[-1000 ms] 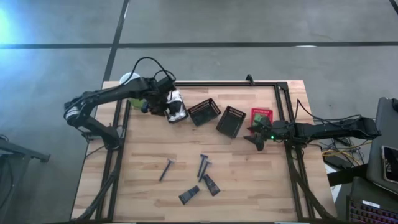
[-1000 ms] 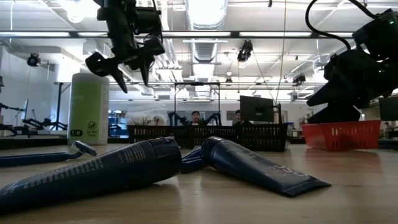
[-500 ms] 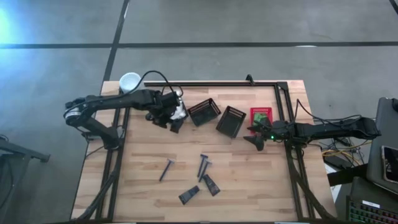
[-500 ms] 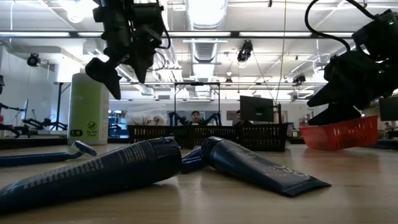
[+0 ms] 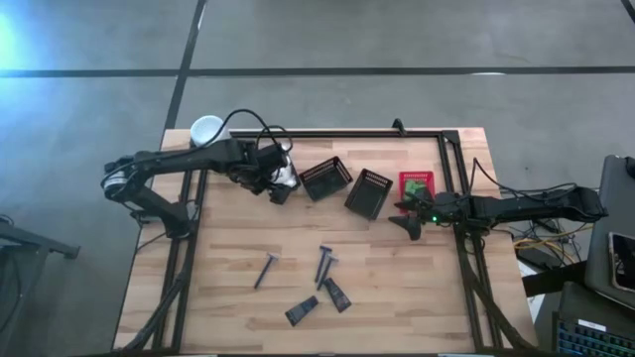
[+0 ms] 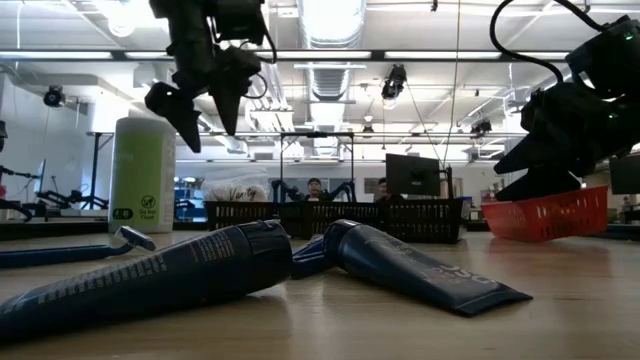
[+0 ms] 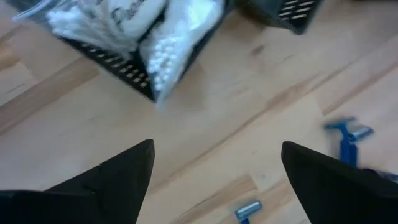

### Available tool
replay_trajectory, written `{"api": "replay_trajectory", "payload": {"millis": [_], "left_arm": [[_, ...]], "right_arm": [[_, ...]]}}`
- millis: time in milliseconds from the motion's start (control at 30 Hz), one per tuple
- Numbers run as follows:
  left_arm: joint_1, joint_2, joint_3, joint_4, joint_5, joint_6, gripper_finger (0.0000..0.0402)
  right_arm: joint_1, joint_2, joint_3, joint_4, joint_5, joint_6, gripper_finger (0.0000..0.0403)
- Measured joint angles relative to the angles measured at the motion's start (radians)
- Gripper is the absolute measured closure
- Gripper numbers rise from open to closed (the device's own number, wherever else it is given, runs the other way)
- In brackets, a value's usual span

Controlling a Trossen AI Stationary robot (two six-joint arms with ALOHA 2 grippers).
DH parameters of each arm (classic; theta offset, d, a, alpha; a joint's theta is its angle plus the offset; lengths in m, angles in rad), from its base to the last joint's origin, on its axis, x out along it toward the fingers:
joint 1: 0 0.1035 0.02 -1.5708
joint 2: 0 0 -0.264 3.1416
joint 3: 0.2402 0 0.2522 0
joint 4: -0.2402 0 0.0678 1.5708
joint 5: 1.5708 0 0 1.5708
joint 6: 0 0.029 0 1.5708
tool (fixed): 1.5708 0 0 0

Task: Pick & Place Travel size toiletries
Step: Put the left razor into the middle black bin

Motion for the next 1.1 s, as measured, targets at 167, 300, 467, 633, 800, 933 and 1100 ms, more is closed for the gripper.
{"api": "replay_trajectory", "payload": {"millis": [167,300,467,633,800,933,1100], "left_arm": [[0.002,0.0,-0.004,-0.01,-0.106,-0.05,0.0046],[0.003,0.0,-0.004,-0.01,-0.249,-0.064,0.0046],[0.003,-0.002,-0.003,-0.009,-0.266,-0.065,0.0046],[0.005,-0.003,-0.003,0.006,-0.345,-0.033,0.0046],[0.004,-0.003,-0.003,0.036,-0.358,0.025,0.0046],[0.005,-0.003,-0.003,0.056,-0.379,0.039,0.0046],[0.004,-0.003,0.003,0.127,-0.384,0.056,0.0046]], "right_arm": [[0.0,0.0,0.0,0.001,0.0,0.0,0.0065],[0.0,0.0,0.0,0.003,-0.003,0.0,0.0052],[0.0,0.0,0.0,0.004,-0.004,0.0,0.0042],[0.0,0.0,0.0,0.003,-0.003,0.0,0.005],[0.0,0.0,0.0,0.001,0.0,0.0,0.0066],[0.0,0.0,0.0,0.0,0.0,0.0,0.0079],[0.0,0.0,0.0,0.0,0.0,0.0,0.0095]]}}
